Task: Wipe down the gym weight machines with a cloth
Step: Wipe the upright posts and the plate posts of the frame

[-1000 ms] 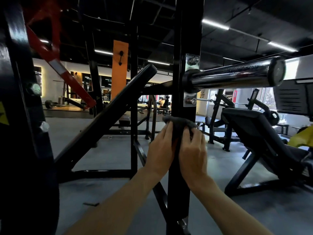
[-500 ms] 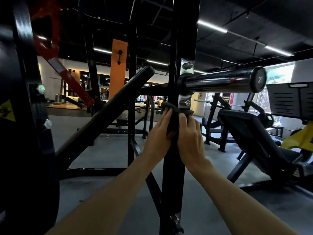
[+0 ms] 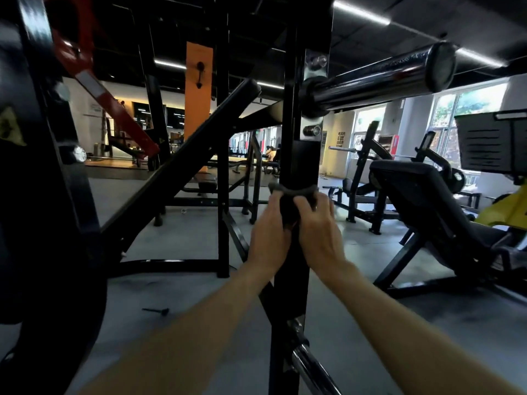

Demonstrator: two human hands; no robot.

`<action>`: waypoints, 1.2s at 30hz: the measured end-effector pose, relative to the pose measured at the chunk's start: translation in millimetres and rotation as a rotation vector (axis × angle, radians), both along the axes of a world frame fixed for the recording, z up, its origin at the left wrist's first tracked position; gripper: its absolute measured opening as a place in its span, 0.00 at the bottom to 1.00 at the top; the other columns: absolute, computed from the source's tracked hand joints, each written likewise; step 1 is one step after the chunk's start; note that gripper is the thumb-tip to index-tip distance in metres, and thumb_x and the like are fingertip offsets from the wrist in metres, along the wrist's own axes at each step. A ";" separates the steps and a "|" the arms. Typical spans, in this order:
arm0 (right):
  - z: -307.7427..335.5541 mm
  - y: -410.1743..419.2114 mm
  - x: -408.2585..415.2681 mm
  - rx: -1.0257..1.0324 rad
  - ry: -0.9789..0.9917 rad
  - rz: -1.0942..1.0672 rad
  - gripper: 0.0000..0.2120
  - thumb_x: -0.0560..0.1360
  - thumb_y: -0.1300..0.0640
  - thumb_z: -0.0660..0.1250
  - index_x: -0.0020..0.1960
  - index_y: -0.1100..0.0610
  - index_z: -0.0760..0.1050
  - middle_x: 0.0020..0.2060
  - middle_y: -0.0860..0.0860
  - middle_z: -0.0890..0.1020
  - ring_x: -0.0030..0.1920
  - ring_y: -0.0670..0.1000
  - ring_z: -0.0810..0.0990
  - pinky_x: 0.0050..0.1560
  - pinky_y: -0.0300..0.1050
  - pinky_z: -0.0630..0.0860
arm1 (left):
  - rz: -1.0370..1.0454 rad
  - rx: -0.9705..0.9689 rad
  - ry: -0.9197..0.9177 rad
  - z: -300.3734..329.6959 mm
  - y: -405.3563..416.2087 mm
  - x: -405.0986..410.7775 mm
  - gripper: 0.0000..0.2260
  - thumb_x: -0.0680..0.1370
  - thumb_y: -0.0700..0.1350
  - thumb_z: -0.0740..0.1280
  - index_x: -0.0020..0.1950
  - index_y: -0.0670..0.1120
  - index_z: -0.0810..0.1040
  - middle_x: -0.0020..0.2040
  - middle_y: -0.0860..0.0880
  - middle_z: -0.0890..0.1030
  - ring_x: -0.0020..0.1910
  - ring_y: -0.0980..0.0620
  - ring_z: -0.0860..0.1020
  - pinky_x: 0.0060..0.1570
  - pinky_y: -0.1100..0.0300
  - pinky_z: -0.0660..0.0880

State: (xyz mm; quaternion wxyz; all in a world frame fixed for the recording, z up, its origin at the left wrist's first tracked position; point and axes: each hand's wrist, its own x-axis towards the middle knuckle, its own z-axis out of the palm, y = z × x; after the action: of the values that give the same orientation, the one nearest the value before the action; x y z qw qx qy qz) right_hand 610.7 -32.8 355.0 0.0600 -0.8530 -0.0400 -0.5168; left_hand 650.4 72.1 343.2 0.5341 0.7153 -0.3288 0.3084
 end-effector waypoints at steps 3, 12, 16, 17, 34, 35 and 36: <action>67.8 -11.6 8.2 -0.102 -0.096 0.045 0.11 0.80 0.56 0.60 0.59 0.59 0.75 0.60 0.61 0.72 0.61 0.61 0.72 0.48 0.59 0.81 | 0.067 -0.085 -0.085 56.4 -3.8 5.8 0.21 0.79 0.40 0.72 0.69 0.46 0.71 0.54 0.47 0.84 0.51 0.49 0.83 0.43 0.72 0.72; -28.1 -35.0 34.8 0.100 -0.149 0.115 0.17 0.83 0.47 0.59 0.60 0.55 0.80 0.61 0.50 0.73 0.59 0.42 0.69 0.57 0.22 0.60 | 0.271 -0.032 -0.130 -34.3 -15.5 27.3 0.25 0.77 0.52 0.74 0.71 0.47 0.72 0.56 0.53 0.83 0.49 0.52 0.82 0.41 0.62 0.72; -107.6 -42.2 32.3 0.113 -0.072 0.076 0.22 0.80 0.39 0.59 0.61 0.54 0.79 0.60 0.48 0.71 0.55 0.24 0.62 0.54 0.20 0.60 | 0.215 0.020 0.018 -106.7 -13.5 16.7 0.24 0.76 0.50 0.75 0.70 0.47 0.73 0.56 0.54 0.83 0.50 0.55 0.80 0.42 0.63 0.72; -130.5 -42.7 28.2 0.083 -0.033 0.068 0.22 0.79 0.40 0.60 0.60 0.55 0.79 0.60 0.48 0.71 0.55 0.25 0.63 0.55 0.20 0.60 | 0.206 0.042 0.074 -127.3 -13.0 12.1 0.23 0.76 0.50 0.75 0.69 0.48 0.73 0.55 0.54 0.83 0.49 0.55 0.80 0.42 0.64 0.71; -62.2 -38.7 7.4 -0.112 0.075 0.167 0.05 0.76 0.63 0.66 0.51 0.59 0.78 0.54 0.58 0.74 0.55 0.57 0.72 0.47 0.54 0.76 | 0.091 -0.114 0.221 -81.3 -13.9 2.6 0.18 0.76 0.46 0.75 0.63 0.50 0.73 0.49 0.57 0.82 0.49 0.54 0.82 0.52 0.52 0.80; -48.4 -37.8 9.7 -0.090 0.024 0.169 0.06 0.77 0.63 0.65 0.52 0.60 0.78 0.54 0.58 0.75 0.55 0.55 0.72 0.48 0.52 0.76 | 0.082 -0.149 0.178 -66.7 -13.8 3.4 0.18 0.77 0.47 0.74 0.64 0.51 0.73 0.49 0.59 0.82 0.49 0.57 0.82 0.52 0.54 0.80; -38.1 -37.3 11.7 -0.053 -0.025 0.178 0.08 0.77 0.61 0.62 0.52 0.60 0.78 0.54 0.58 0.75 0.56 0.54 0.72 0.48 0.49 0.74 | 0.093 -0.182 0.131 -55.0 -14.3 5.5 0.18 0.77 0.49 0.74 0.64 0.52 0.73 0.50 0.59 0.83 0.49 0.58 0.82 0.51 0.55 0.80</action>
State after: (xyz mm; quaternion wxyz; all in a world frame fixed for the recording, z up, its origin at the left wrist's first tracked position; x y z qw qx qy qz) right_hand 622.4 -70.1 316.9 0.0827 -0.8408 -0.1302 -0.5190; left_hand 655.9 57.8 288.2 0.6023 0.6969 -0.2304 0.3138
